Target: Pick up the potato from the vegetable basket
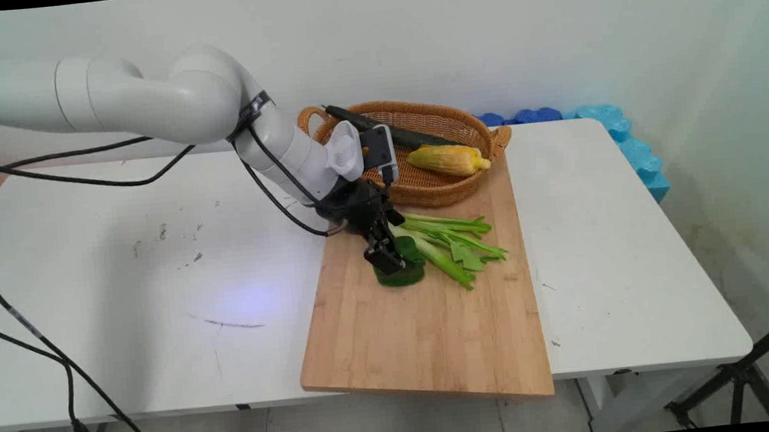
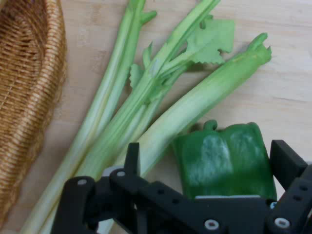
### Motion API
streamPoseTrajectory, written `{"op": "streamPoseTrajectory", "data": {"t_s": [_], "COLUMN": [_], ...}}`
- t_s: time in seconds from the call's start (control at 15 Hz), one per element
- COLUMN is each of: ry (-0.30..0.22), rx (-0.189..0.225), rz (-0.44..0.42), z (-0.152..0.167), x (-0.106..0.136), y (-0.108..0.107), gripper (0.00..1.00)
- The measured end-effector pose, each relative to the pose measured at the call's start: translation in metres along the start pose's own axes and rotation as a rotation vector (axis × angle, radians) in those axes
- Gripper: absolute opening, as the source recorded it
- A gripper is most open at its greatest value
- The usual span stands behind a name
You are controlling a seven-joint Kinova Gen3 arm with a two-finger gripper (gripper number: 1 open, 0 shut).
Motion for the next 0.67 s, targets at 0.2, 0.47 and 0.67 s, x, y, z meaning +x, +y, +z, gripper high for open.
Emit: {"op": "streamPoseTrajectory", "data": {"t_s": [0.2,0.47,0.67], "ry": [0.007,0.023,0.034], "rx": [0.005,0.007,0.015], "rz": [-0.004,-0.03,-0.045], "z": [-0.002,-0.013,-0.026], "x": [0.001,0.008,0.016], "y": [-0.003,-0.009,-0.019], "gripper": [1.0,1.0,1.0]}}
